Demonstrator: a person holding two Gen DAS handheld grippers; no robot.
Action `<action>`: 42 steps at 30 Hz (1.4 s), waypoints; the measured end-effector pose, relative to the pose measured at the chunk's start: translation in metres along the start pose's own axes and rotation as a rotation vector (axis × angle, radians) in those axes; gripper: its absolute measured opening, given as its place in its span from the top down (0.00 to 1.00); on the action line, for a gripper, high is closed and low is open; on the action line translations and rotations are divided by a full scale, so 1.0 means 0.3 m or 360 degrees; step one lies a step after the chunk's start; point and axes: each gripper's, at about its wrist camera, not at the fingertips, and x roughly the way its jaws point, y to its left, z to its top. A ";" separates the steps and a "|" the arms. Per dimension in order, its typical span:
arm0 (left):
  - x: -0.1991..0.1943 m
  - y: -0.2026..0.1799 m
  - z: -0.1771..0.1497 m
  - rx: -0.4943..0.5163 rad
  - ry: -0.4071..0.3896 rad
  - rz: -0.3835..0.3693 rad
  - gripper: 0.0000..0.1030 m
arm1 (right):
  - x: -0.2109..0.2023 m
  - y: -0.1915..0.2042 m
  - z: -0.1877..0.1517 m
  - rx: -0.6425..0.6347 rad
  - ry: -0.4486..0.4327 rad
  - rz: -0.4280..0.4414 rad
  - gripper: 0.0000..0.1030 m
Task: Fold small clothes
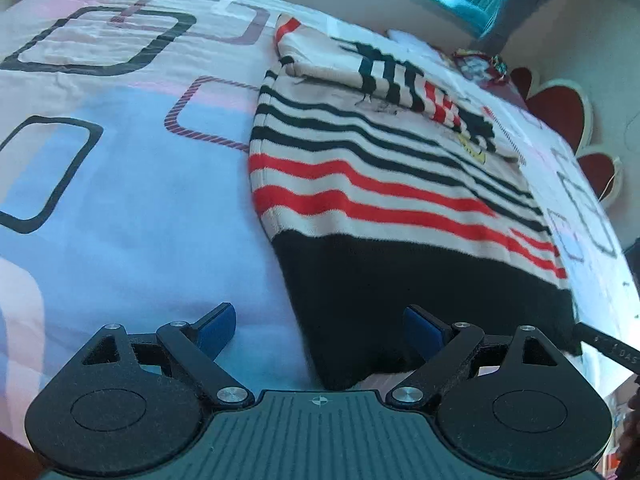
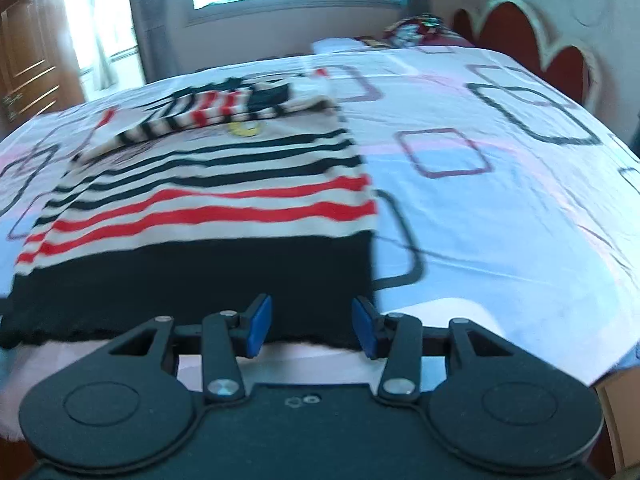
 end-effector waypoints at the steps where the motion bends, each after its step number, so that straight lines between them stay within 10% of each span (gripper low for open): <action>1: 0.006 -0.002 -0.001 -0.0004 0.0000 -0.0026 0.13 | 0.008 -0.012 0.003 0.0009 0.0002 -0.0015 0.54; 7: 0.035 -0.037 0.007 0.0036 0.0038 -0.0089 0.40 | 0.094 -0.060 0.005 0.0081 0.0088 -0.0023 0.53; 12: 0.064 -0.028 0.033 -0.0047 0.0105 -0.0158 0.87 | 0.114 -0.059 0.007 0.0092 0.0145 0.0044 0.65; 15: 0.075 -0.037 0.042 -0.0068 0.0096 -0.0187 0.89 | 0.113 -0.061 0.013 0.0105 0.0182 0.0109 0.89; 29: 0.053 -0.172 0.442 0.0011 -0.0322 -0.0323 0.90 | 0.091 -0.069 0.336 0.0240 -0.0146 0.0420 0.90; 42: 0.353 -0.226 0.898 -0.0080 -0.0483 -0.0183 0.90 | 0.455 -0.005 0.780 0.0205 -0.0297 0.0446 0.90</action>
